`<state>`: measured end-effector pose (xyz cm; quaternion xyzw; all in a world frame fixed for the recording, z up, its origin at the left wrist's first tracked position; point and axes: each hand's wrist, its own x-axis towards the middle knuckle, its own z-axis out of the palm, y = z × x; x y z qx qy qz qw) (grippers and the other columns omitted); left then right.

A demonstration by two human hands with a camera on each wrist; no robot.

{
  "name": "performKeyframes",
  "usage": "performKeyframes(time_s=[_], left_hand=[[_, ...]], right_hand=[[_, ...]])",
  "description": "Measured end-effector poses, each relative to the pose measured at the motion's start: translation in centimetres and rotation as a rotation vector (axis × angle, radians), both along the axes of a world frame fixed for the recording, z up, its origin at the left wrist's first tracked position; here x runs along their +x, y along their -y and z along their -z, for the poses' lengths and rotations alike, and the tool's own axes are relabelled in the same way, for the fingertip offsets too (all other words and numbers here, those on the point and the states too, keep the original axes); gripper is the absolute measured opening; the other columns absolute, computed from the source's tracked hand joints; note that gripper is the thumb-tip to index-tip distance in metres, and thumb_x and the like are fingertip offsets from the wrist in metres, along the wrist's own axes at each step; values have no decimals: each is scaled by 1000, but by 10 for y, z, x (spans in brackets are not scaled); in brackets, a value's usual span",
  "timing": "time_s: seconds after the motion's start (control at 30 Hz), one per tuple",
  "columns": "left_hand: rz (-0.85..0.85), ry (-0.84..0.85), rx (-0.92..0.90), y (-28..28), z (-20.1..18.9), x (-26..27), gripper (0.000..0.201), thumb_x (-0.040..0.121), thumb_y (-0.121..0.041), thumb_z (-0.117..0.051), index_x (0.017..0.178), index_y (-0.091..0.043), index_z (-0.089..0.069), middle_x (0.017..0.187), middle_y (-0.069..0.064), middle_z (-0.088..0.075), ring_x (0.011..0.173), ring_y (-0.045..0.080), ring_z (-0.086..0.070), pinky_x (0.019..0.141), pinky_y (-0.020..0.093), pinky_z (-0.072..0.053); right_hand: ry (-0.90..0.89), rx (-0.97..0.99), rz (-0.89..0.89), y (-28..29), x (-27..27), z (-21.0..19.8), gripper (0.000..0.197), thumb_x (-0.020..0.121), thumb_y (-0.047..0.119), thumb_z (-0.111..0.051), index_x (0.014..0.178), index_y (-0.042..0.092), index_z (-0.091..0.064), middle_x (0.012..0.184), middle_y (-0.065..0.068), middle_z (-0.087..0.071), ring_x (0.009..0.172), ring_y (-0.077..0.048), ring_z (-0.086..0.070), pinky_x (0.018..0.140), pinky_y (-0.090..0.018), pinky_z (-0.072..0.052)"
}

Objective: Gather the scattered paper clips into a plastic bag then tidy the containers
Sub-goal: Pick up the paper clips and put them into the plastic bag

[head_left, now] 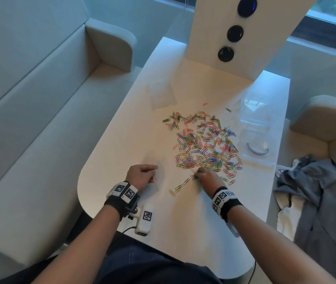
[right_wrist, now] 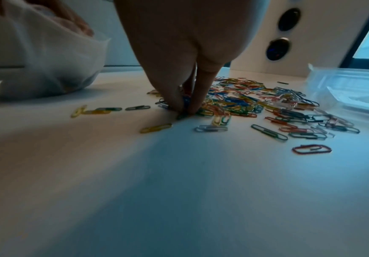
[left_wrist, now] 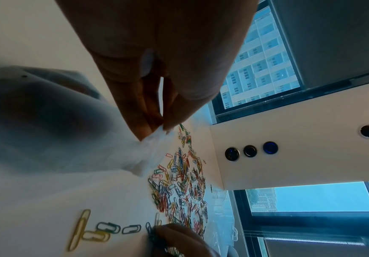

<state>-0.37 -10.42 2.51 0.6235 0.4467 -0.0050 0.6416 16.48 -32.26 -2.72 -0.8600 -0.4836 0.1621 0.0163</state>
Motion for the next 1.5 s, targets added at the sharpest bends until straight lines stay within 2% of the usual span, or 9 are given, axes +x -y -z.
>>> performKeyframes(time_s=[0.13, 0.33, 0.53, 0.87, 1.03, 1.17, 1.23, 1.37, 1.5], left_hand=[[56, -8, 2, -1, 4, 9, 24, 86, -2, -64, 83, -24, -75, 67, 7, -71, 60, 18, -62, 74, 27, -55], [111, -28, -25, 2, 6, 21, 18, 86, -4, -66, 92, -18, -76, 71, 5, -72, 63, 16, -65, 80, 28, -56], [154, 0, -40, 13, 6, 37, 19, 87, 0, -64, 104, -3, -72, 68, 9, -69, 59, 17, -62, 80, 32, -58], [252, 51, -52, 11, 9, 36, 19, 83, -10, -71, 81, -28, -78, 78, 6, -77, 72, 19, -72, 85, 41, -59], [236, 70, -79, 11, -1, 32, 15, 86, -8, -69, 93, -18, -77, 80, 11, -76, 70, 20, -70, 82, 37, -60], [206, 85, -87, 11, -8, 31, 16, 86, -4, -68, 100, -7, -75, 78, 15, -73, 68, 21, -69, 84, 40, -59], [204, 96, -73, 9, -8, 30, 15, 85, -5, -69, 91, -16, -77, 76, 14, -73, 69, 23, -69, 85, 43, -59], [207, 92, -50, 4, -6, 27, 19, 86, -5, -67, 88, -22, -77, 73, 9, -74, 68, 21, -68, 82, 39, -59], [117, 48, -8, -4, -9, 22, 19, 87, -2, -64, 99, -10, -76, 79, 8, -74, 64, 17, -67, 58, 18, -54]], right_hand=[[-230, 313, 489, -7, 8, -12, 18, 82, -2, -66, 92, 8, -78, 92, -8, -73, 87, -24, -65, 85, -34, -54], [-953, 763, 1258, -10, 3, -25, 32, 77, 6, -78, 108, 5, -72, 100, -10, -74, 94, -25, -70, 88, -34, -56], [-1606, 1032, 1253, -43, -40, -57, 25, 90, -9, -56, 115, -10, -58, 105, -18, -68, 100, -24, -67, 86, -27, -58], [-925, 568, 952, -71, -64, -55, 33, 87, -14, -51, 115, -6, -66, 102, -20, -71, 87, -20, -71, 75, -19, -58], [-590, 432, 806, -72, -61, -64, 17, 86, 3, -64, 97, 6, -76, 80, -10, -75, 69, -16, -71, 72, -27, -60], [-468, 229, 580, -81, -60, -70, 27, 92, 7, -54, 111, 11, -73, 105, -8, -74, 89, -17, -67, 80, -19, -49], [-491, 221, 564, -82, -58, -72, 28, 91, 5, -57, 114, 11, -72, 109, -7, -73, 92, -16, -67, 89, -25, -51], [-592, 401, 576, -77, -52, -74, 15, 85, 8, -69, 98, 9, -75, 85, -3, -75, 66, -8, -71, 75, -31, -61], [-481, 591, 632, -64, -38, -62, 16, 90, 10, -64, 101, 11, -75, 86, -5, -75, 71, -10, -70, 77, -31, -60]])
